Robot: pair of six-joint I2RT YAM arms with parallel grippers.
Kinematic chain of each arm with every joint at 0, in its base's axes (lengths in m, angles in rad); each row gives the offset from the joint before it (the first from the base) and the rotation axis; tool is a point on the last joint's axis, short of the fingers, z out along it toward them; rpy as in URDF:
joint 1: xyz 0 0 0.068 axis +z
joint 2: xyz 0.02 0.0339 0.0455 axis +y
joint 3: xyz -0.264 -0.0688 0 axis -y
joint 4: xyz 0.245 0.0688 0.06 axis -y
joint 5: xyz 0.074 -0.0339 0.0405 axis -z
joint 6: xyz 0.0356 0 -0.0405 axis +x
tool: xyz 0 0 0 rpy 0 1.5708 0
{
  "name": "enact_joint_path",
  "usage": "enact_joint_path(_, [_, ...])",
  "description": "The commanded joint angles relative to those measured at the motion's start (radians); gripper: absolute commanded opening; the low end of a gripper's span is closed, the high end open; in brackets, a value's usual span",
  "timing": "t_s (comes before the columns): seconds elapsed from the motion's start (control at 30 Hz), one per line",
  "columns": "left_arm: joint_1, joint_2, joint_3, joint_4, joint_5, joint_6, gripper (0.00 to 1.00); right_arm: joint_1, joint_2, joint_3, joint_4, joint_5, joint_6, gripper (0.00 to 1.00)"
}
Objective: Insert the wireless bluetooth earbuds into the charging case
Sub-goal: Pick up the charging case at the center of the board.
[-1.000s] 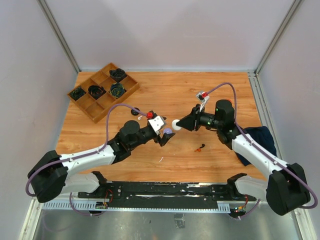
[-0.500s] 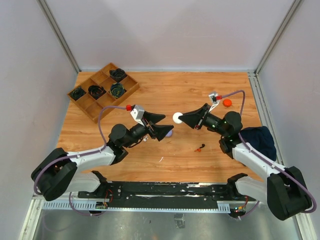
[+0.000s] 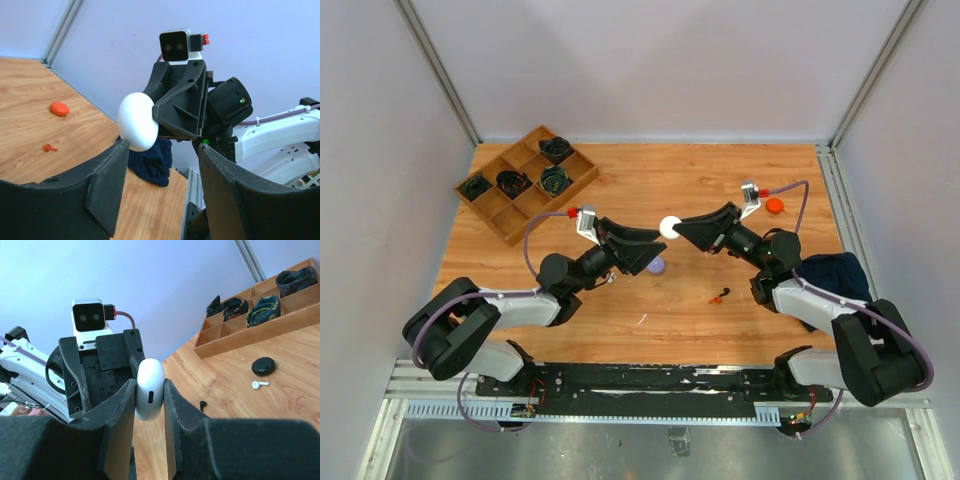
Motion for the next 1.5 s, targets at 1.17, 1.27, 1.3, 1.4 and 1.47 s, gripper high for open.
enact_joint_path(1.17, [0.008,-0.031,0.021,0.016,-0.034,-0.046,0.09,0.067,0.087,0.019,0.238,-0.084,0.030,0.21])
enact_joint_path(1.27, [0.018,-0.070,0.012,-0.035,-0.024,-0.013,0.05,0.064,0.089,0.031,0.233,-0.125,0.017,0.34])
enact_joint_path(1.3, [0.022,-0.085,0.012,-0.060,-0.015,0.001,0.04,0.061,0.091,0.034,0.234,-0.138,0.016,0.38])
enact_joint_path(1.4, [0.034,-0.141,0.022,-0.176,0.035,0.068,0.03,0.049,0.100,0.042,0.228,-0.189,0.005,0.47])
enact_joint_path(1.47, [0.035,-0.185,0.043,-0.308,0.073,0.152,0.03,0.035,0.105,0.051,0.219,-0.231,0.006,0.54])
